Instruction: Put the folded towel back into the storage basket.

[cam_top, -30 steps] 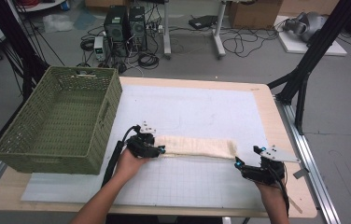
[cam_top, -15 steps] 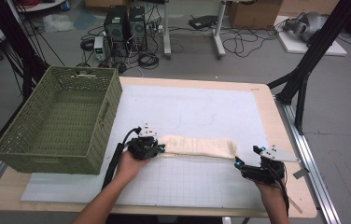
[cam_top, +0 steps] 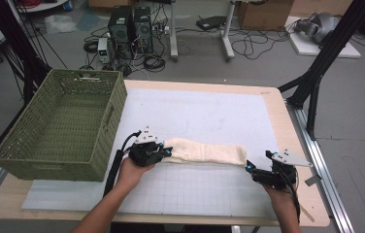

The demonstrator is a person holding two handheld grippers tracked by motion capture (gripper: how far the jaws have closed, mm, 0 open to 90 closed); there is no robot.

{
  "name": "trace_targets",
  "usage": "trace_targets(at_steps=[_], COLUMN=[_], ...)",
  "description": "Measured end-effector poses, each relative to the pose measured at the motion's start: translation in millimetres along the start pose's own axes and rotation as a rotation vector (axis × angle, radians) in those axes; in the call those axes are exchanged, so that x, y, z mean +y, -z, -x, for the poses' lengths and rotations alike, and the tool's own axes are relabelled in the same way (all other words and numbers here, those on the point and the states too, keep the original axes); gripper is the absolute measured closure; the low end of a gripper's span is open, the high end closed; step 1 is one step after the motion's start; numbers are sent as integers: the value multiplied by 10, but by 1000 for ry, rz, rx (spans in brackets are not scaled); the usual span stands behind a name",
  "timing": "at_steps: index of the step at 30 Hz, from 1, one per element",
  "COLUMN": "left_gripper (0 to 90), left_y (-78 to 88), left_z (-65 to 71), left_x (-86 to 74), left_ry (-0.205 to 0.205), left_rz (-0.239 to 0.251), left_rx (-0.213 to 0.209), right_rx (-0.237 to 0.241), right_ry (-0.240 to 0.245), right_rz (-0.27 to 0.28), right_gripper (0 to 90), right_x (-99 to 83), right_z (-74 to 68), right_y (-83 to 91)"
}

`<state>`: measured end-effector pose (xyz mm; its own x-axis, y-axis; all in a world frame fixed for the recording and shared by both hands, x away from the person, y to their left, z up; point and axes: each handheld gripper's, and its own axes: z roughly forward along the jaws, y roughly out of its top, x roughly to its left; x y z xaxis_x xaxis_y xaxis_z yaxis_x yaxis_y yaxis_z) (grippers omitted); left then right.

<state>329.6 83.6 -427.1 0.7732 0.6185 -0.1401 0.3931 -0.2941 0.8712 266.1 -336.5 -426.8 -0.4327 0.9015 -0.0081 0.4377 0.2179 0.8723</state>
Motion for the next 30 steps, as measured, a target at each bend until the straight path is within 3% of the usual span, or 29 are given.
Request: trace_targets(at_steps=[13, 16, 18, 22, 23, 25, 26, 30], left_gripper=[797, 798, 799, 800, 800, 802, 805, 805], left_y=[32, 33, 33, 35, 38, 43, 50, 67], left_z=[5, 16, 14, 18, 18, 31, 40, 46], left_x=[-78, -78, -77, -77, -77, -77, -74, -66], left_ry=[-13, -25, -27, -35, -44, -56, -62, -36], left_rz=[13, 13, 16, 21, 21, 21, 20, 14], left_rx=[7, 9, 11, 8, 6, 5, 4, 2], right_rx=[9, 15, 30, 56, 62, 57, 50, 49], right_ry=[-33, -48, -41, -45, -38, -38, -72, -84], right_rz=[-60, -72, -82, -154, -181, -183, -197, -204], right_gripper=[202, 240, 338, 425, 439, 438, 443, 484], right_x=[16, 37, 48, 47, 38, 42, 44, 49], right_z=[-20, -32, -37, -88, -94, -96, -93, -99], right_y=[-244, -320, -368, -515, -548, -560, -572, -569])
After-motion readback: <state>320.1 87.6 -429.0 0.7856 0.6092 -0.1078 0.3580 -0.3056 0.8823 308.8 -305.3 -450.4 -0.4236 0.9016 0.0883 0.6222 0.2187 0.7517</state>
